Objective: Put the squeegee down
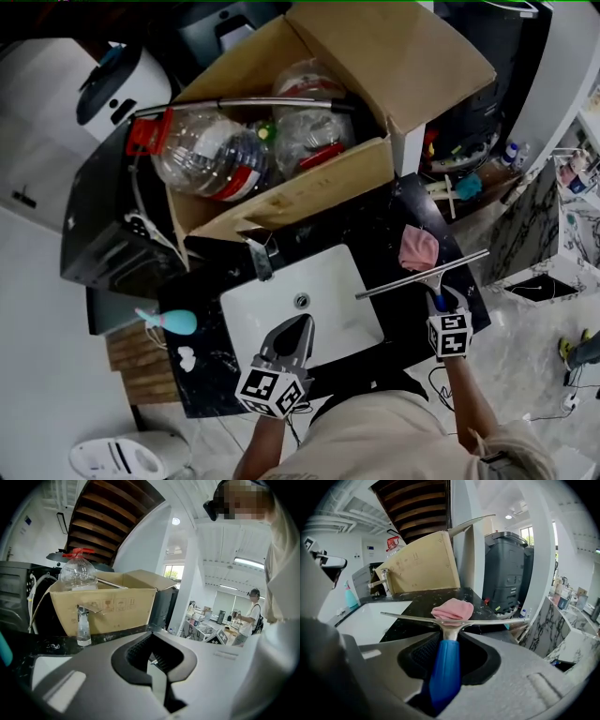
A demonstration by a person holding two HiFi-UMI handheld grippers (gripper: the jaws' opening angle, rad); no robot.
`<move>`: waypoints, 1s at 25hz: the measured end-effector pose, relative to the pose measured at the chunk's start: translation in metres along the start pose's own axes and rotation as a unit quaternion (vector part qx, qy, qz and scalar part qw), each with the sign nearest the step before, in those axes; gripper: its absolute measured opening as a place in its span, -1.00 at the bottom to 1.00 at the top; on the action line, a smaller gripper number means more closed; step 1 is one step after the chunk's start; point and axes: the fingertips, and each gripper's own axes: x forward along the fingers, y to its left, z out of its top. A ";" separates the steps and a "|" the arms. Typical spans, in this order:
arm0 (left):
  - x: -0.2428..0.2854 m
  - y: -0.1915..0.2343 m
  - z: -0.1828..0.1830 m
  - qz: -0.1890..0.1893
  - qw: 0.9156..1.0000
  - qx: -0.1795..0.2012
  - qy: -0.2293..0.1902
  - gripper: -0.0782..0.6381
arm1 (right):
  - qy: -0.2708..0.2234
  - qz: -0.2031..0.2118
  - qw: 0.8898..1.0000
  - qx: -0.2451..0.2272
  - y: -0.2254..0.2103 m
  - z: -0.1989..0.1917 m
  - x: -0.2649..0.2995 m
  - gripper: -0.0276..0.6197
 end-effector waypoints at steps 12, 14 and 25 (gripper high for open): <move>-0.003 0.007 0.000 0.010 1.000 -0.005 0.001 -0.74 | 0.025 -0.028 0.999 -0.025 -0.002 -0.008 0.011 -0.52; -0.005 0.006 0.001 0.009 1.000 -0.004 -0.002 -0.74 | 0.029 -0.033 0.999 -0.031 -0.002 -0.008 0.012 -0.51; -0.030 0.013 0.001 0.018 0.999 -0.008 -0.030 -0.74 | 0.004 -0.034 0.998 -0.043 0.005 0.015 -0.011 -0.36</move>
